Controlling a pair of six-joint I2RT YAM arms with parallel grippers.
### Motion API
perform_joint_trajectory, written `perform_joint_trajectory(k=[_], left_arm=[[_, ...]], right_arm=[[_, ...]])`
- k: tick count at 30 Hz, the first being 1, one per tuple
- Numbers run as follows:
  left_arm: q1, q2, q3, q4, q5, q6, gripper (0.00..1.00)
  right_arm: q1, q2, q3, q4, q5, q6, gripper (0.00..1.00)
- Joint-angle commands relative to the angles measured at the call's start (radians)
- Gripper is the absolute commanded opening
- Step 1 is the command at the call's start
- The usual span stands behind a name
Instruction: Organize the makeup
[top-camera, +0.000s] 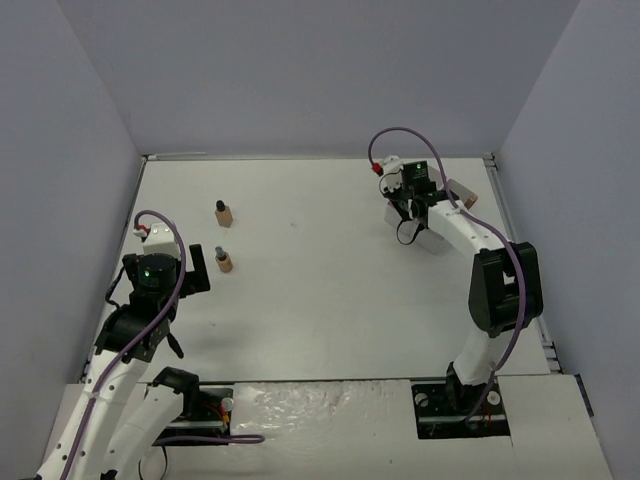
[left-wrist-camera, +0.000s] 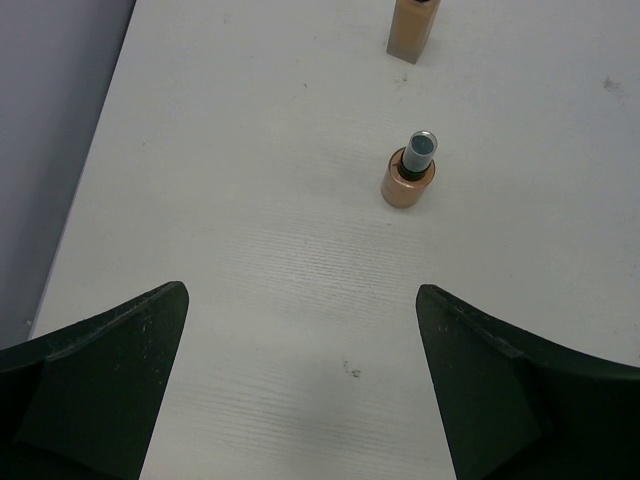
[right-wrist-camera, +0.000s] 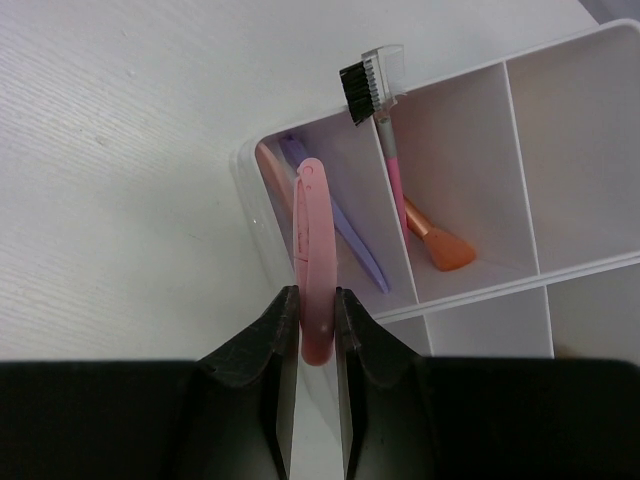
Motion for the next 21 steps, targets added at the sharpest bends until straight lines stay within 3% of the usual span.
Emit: perform_joint_trajectory(k=[1, 10, 15, 21], left_arm=[[-0.002, 0.014, 0.047, 0.051, -0.001, 0.012, 0.97], [-0.002, 0.024, 0.047, 0.051, 0.0, 0.014, 0.97], [-0.002, 0.04, 0.05, 0.051, 0.016, 0.003, 0.97], [-0.002, 0.104, 0.063, 0.052, 0.08, -0.049, 0.97]], right_arm=[[-0.011, 0.025, 0.064, 0.012, 0.058, -0.019, 0.0], [-0.013, 0.045, 0.108, 0.012, 0.047, -0.007, 0.13], [-0.011, 0.003, 0.124, 0.01, -0.003, 0.038, 0.51], [-0.011, -0.076, 0.124, 0.005, -0.082, 0.112, 0.7]])
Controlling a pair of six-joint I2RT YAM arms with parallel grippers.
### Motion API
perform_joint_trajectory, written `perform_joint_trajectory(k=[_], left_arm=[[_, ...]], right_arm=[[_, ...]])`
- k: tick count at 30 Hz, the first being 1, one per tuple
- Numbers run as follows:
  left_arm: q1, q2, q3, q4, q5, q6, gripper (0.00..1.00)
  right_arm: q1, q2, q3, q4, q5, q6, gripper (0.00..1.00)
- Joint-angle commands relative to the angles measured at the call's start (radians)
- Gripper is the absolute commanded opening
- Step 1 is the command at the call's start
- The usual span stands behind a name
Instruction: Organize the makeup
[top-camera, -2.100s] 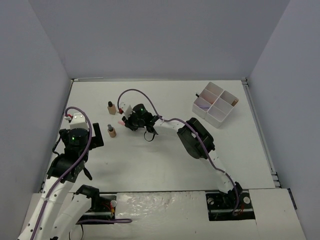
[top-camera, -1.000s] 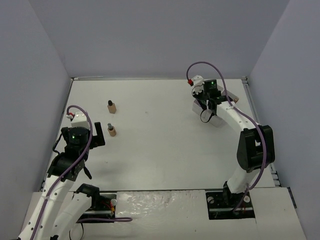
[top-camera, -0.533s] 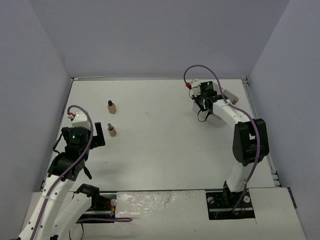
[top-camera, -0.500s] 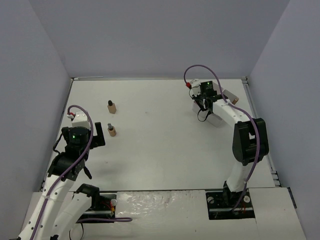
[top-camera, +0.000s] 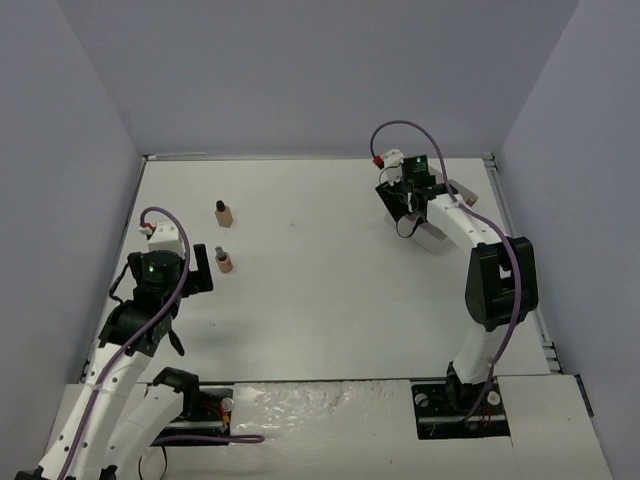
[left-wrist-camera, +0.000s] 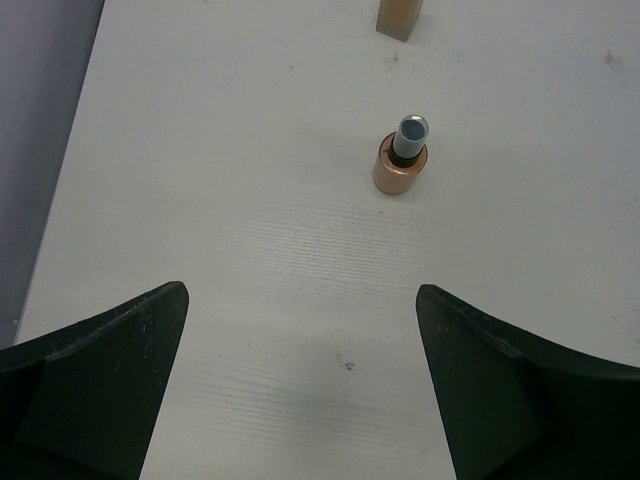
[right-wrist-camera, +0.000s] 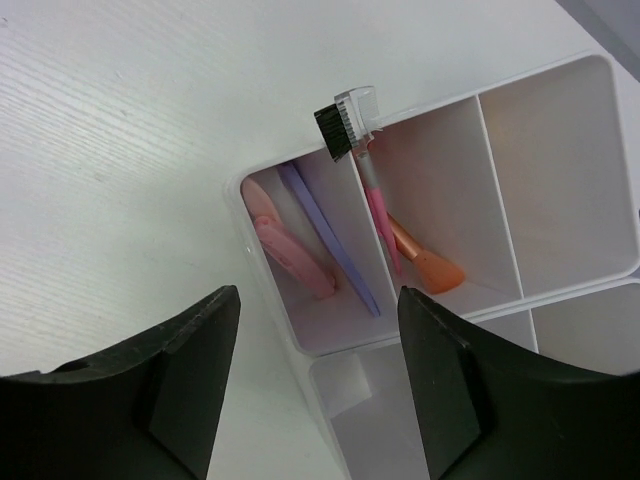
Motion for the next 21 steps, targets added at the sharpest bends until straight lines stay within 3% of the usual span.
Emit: perform_joint_trajectory(k=[1, 10, 18, 21], left_arm=[[-0.002, 0.078, 0.068, 0.057, 0.064, -0.056, 0.97], [-0.003, 0.322, 0.1, 0.183, 0.141, -0.154, 0.97], [-0.002, 0.603, 0.159, 0.325, 0.131, -0.218, 0.96], [-0.002, 0.716, 0.186, 0.352, 0.13, -0.236, 0.91]], right_arm=[[-0.004, -0.143, 0.044, 0.022, -0.075, 0.09, 0.73], [-0.006, -0.403, -0.043, 0.066, -0.173, 0.346, 0.98], [-0.006, -0.654, -0.233, 0.141, -0.284, 0.478, 1.0], [-0.006, -0.72, -0.291, 0.141, -0.297, 0.49, 1.0]])
